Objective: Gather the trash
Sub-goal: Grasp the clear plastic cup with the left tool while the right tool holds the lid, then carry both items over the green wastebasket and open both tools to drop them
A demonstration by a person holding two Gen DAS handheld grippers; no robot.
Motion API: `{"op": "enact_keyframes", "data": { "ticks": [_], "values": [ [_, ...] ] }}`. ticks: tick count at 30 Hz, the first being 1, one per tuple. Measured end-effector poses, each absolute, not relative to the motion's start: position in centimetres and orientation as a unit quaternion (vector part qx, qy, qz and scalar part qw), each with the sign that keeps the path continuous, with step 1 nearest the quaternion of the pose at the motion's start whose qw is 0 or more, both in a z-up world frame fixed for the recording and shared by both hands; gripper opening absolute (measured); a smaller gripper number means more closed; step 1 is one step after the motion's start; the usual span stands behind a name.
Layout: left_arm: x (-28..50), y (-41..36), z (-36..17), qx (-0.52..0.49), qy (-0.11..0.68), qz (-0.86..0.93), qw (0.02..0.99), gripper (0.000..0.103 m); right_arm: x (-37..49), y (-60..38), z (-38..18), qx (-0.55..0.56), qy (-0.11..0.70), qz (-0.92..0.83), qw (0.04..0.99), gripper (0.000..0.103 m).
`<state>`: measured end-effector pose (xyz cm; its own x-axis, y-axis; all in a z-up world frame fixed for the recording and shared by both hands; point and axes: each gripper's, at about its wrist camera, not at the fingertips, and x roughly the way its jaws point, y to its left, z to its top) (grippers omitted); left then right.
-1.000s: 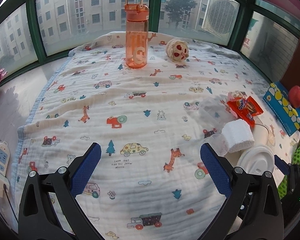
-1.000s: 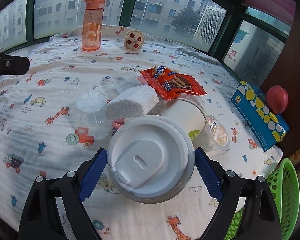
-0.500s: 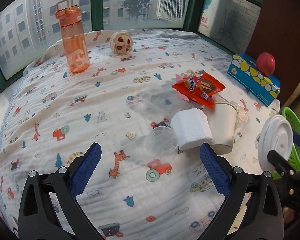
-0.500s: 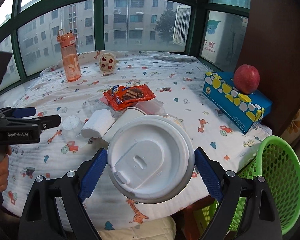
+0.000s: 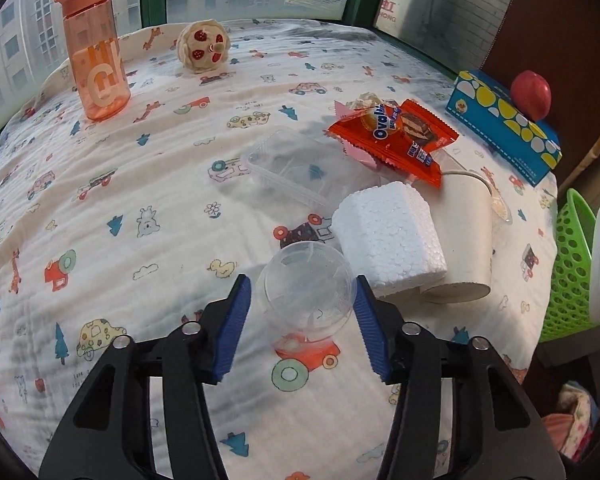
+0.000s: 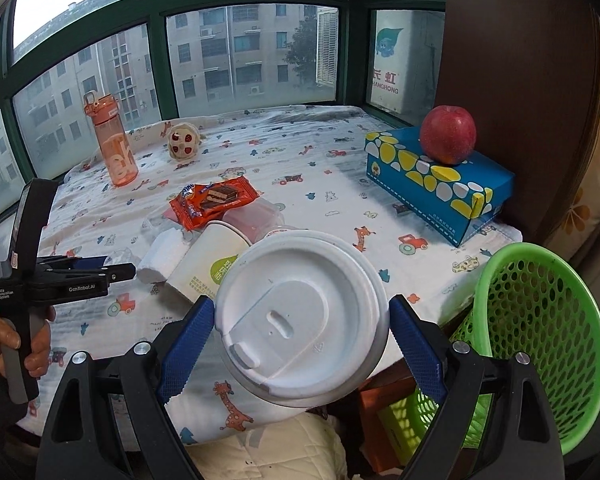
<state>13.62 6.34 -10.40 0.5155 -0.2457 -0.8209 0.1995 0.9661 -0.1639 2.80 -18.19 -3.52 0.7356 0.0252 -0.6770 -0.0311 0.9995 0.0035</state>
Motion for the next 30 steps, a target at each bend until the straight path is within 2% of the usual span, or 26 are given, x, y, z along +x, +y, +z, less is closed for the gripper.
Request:
{"op": "enact_keyframes", "data": {
  "ticks": [3,15,21,30],
  "values": [
    [13.2,6.6,-10.1,-0.029,0.470,-0.127,0.873,0.045,2.6,-19.3,-3.2,0.007,0.361,0.007,0.933,0.085],
    [9.8,6.8,-4.7,-0.037,0.428,-0.132,0.893,0.044,1.0,-25.7,-2.0,0.069,0.346,-0.036,0.935,0.085],
    [9.1,2.8,-1.3,-0.029,0.405,-0.183,0.896,0.044,0.1,-31.3,-2.2,0.091,0.340,-0.092,0.931,0.085],
    [10.0,-6.5,0.8,-0.014,0.401,-0.270,0.875,0.044,-0.9,-40.1,-5.9,0.139,0.383,-0.160,0.899,0.085]
  ]
}}
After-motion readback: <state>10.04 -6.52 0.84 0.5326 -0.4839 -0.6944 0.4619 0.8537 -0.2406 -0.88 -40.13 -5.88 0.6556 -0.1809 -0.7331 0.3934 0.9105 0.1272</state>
